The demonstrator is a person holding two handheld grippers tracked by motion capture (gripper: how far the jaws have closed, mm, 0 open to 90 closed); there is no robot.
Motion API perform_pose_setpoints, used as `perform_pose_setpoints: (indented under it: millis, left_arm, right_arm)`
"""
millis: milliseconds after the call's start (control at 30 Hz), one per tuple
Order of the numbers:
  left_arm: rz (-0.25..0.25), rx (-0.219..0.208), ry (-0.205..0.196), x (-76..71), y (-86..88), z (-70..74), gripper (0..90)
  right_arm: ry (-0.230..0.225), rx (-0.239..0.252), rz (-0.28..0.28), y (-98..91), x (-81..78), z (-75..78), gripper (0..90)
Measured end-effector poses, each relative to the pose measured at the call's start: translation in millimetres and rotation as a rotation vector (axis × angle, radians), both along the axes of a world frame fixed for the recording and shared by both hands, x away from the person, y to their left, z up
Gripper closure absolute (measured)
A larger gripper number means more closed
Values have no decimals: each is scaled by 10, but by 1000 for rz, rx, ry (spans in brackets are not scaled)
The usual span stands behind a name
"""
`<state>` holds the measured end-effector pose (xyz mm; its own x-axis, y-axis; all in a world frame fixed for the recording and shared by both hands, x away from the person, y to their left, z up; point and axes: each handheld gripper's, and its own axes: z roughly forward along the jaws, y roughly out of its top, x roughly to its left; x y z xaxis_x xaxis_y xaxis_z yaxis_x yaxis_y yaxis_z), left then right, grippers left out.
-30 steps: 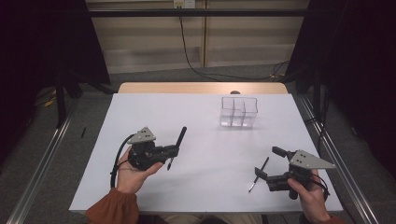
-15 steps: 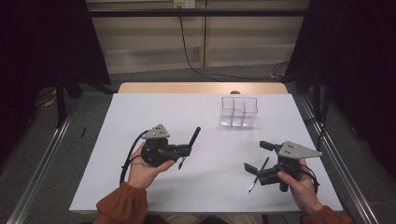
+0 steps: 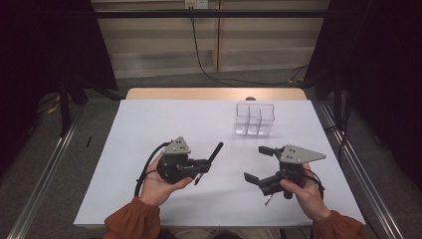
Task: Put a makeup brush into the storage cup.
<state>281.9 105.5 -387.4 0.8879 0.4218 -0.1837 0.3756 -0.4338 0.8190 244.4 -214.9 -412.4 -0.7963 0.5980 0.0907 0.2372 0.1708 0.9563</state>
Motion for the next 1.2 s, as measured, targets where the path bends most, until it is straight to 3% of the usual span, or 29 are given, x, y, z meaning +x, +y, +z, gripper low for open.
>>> perform_pose_setpoints:
  millis: [133, 400, 533, 667, 800, 1000, 1200]
  left_arm:
    - [-18, 29, -11, -10, -35, 41, 791]
    - [-56, 99, -2, -15, -106, 46, 791]
    - [-78, 135, 4, -21, -129, 61, 791]
    - [-91, 166, 11, -21, -146, 62, 792]
    - [-102, 182, 15, -19, -138, 117, 792]
    - [-117, 244, 17, 4, -132, 138, 791]
    - [-152, 323, 22, 1, -189, 131, 791]
  right_arm:
    - [-9, -7, 29, 47, 35, 45, 0]
    - [40, -75, 97, 97, 110, 57, 0]
    - [76, -114, 161, 118, 144, 92, 0]
    - [76, -187, 192, 163, 171, 104, 0]
    - [121, -257, 246, 213, 209, 150, 4]
    - [150, -316, 292, 282, 267, 246, 4]
    - [217, -379, 357, 387, 337, 247, 8]
